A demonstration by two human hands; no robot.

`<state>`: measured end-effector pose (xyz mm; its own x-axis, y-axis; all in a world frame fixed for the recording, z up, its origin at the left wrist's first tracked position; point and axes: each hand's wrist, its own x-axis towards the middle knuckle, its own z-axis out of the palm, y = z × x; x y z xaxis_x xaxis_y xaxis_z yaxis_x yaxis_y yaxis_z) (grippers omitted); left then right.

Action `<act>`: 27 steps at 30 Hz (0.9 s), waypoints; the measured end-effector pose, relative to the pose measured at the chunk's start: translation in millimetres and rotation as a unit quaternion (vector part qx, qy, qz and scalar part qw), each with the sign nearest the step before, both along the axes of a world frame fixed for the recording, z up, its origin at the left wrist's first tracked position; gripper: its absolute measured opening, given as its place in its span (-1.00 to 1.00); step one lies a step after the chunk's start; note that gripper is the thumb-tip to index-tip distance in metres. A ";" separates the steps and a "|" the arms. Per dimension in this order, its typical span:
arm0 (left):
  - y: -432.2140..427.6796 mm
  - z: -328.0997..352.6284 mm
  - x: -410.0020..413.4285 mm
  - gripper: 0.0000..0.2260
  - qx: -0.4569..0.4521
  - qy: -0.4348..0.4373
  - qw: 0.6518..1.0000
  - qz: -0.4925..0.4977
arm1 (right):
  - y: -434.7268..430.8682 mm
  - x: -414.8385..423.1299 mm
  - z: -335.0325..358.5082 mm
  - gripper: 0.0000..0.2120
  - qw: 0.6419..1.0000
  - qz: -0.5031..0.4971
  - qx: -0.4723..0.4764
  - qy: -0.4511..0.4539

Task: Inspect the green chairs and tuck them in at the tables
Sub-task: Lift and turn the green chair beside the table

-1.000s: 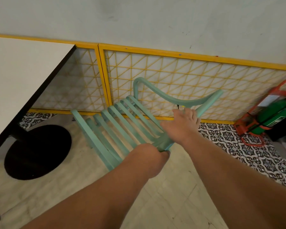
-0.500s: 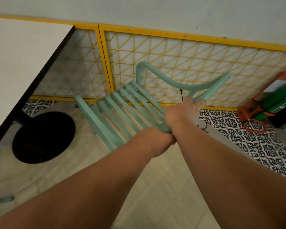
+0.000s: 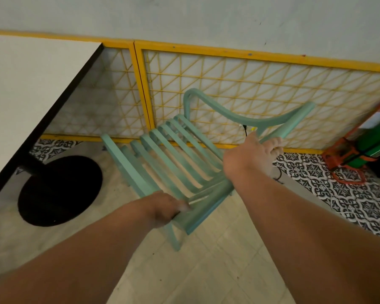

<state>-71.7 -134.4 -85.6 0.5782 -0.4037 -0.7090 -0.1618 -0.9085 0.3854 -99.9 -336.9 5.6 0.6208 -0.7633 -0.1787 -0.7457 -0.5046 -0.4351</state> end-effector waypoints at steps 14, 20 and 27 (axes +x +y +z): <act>-7.9 -15.6 -6.6 -0.65 -0.096 -0.053 0.990 0.084 | -6.2 0.4 0.6 -0.49 0.997 0.043 -0.034 0.049; -30.6 -14.4 -30.7 -0.66 -0.028 -0.116 0.989 -0.083 | -31.4 -3.5 0.2 -0.49 0.991 0.085 -0.068 0.084; -61.8 -6.9 -70.6 -0.78 0.013 -0.175 0.973 -0.152 | -58.3 -9.7 2.5 -0.42 0.980 0.136 -0.097 0.110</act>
